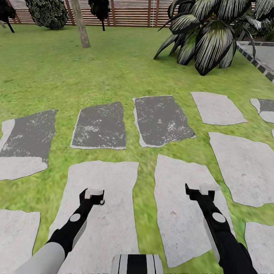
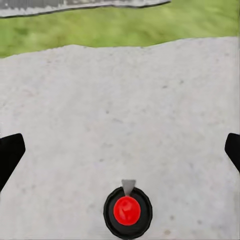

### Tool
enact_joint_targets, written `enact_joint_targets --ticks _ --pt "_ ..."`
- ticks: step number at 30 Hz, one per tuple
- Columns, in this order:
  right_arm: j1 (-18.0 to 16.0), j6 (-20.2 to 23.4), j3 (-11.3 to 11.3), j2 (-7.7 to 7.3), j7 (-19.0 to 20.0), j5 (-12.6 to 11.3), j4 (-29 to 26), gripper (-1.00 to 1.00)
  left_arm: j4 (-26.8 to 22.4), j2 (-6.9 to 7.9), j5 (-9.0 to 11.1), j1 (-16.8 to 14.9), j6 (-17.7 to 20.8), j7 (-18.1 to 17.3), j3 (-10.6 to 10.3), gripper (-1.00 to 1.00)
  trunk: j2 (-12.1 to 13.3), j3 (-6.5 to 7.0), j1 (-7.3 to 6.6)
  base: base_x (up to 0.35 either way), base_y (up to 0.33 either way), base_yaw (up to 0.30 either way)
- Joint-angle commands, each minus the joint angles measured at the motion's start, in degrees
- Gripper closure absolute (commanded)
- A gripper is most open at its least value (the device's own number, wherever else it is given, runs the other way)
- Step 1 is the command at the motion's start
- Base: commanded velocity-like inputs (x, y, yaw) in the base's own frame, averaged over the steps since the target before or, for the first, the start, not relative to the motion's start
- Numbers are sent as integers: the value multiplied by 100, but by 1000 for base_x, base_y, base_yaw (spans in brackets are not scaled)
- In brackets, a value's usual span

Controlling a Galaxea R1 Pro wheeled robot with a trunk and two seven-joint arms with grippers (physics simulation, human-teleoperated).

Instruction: In the garden, pick up the pesticide atomizer on the floor and spray pesticide onto both trees until each tree trunk is fully covered.

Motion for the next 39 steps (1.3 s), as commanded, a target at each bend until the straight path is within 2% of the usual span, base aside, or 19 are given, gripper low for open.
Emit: enact_joint_targets --ticks 1,8,26,32,39 --pt "-1 16 2 4 1 0 -24 -100 3 0 2 3 -53 0 4 -100 -2 -23 2 0 0 0" --pt "-2 46 -15 11 3 0 -47 -100 58 0 22 32 -162 0 1 -100 -11 -204 20 0 0 0" --pt "-2 49 -21 9 3 0 -59 -100 34 -6 15 52 -180 0 1 -100 -35 -762 67 0 0 0" --pt "-2 49 -13 11 3 0 -56 -100 40 -1 28 66 -289 0 10 -100 -43 -949 82 0 0 0" --pt "-2 49 -12 9 0 0 -59 -100 73 6 50 70 -491 0 16 -100 -43 -989 82 0 0 0"
